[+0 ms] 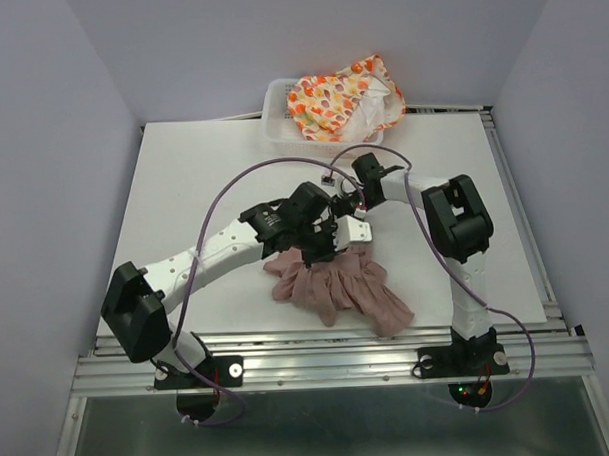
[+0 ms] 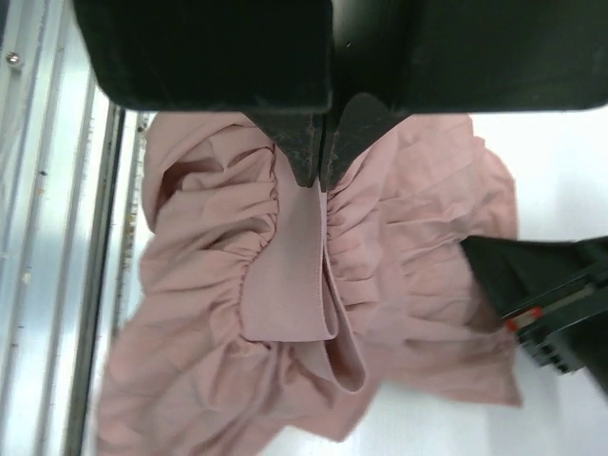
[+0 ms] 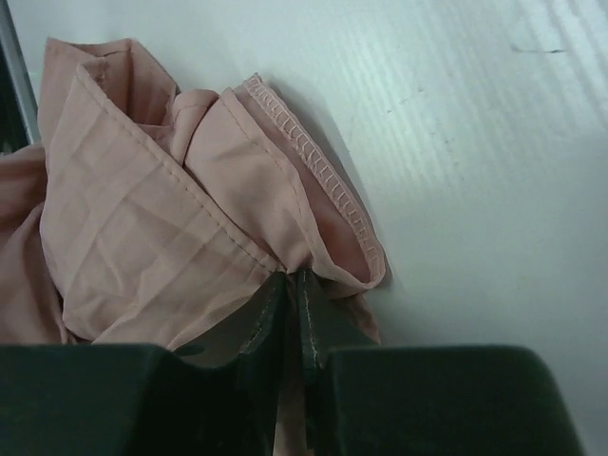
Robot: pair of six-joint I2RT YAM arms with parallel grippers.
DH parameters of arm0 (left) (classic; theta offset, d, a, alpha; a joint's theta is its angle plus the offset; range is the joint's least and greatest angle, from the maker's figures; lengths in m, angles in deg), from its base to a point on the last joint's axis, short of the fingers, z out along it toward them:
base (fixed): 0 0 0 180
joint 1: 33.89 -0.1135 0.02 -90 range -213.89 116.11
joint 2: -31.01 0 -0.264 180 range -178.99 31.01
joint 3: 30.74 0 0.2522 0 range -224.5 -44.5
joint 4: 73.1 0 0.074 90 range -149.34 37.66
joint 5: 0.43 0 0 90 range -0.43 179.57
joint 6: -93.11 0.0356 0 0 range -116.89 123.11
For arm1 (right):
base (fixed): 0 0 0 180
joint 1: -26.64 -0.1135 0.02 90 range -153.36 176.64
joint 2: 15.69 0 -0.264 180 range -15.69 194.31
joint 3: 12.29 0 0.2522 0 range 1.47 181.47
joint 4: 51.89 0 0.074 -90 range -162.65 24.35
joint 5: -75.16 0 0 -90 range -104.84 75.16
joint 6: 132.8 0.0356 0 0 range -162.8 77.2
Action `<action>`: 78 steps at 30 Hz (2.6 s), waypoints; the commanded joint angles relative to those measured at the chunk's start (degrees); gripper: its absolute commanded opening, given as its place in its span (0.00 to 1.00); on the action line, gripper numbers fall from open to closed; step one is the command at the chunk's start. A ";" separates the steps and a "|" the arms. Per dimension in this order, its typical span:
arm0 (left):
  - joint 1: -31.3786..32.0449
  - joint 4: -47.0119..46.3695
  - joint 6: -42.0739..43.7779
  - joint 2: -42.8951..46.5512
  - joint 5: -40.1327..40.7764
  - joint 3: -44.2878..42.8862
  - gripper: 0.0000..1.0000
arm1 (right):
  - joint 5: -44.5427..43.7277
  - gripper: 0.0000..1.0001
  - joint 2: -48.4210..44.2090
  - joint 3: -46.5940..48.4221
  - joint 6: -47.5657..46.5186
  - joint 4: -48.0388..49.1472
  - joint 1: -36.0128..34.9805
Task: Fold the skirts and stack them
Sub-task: Fold the skirt
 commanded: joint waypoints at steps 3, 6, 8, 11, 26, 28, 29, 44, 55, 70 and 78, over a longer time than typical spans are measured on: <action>-5.53 -1.61 3.15 -4.20 1.47 -5.26 0.00 | 4.98 0.15 -2.44 -5.02 -4.17 -2.62 -0.13; -6.85 -2.74 5.00 -6.49 2.70 -6.66 0.00 | 6.48 0.15 -2.45 -4.76 -4.26 -3.50 -0.13; -7.72 -3.97 5.88 -7.46 3.32 -6.93 0.00 | 6.74 0.14 -2.18 -4.41 -4.09 -3.85 -0.13; -8.26 -6.08 7.02 -9.13 3.58 -6.15 0.00 | 6.92 0.14 -2.09 -4.05 -3.73 -3.85 -0.13; -9.31 -26.12 4.56 -12.82 10.18 3.87 0.00 | 6.92 0.17 -0.25 -0.63 -2.50 -5.17 -0.13; -9.31 -27.26 4.56 -13.79 10.52 5.10 0.00 | 5.61 0.19 -0.25 0.51 -2.59 -5.17 -0.13; -9.31 -27.53 4.56 -14.58 10.61 5.28 0.00 | 4.82 0.19 -0.42 0.86 -2.50 -5.08 -0.13; -6.59 -30.17 0.96 -17.83 14.21 6.87 0.00 | -9.87 0.34 -0.59 18.18 13.49 -3.32 10.67; -6.68 -25.26 -1.94 -14.50 12.55 2.13 0.47 | -9.62 0.42 -18.86 6.96 22.54 -2.01 14.98; -15.98 -14.36 -20.04 -5.97 6.92 -14.31 0.86 | 11.38 0.40 -51.48 -36.17 72.69 48.73 12.02; -28.65 -16.19 -33.13 -2.54 -6.16 -12.92 0.87 | 13.77 0.32 -53.78 -42.19 60.85 47.64 -7.60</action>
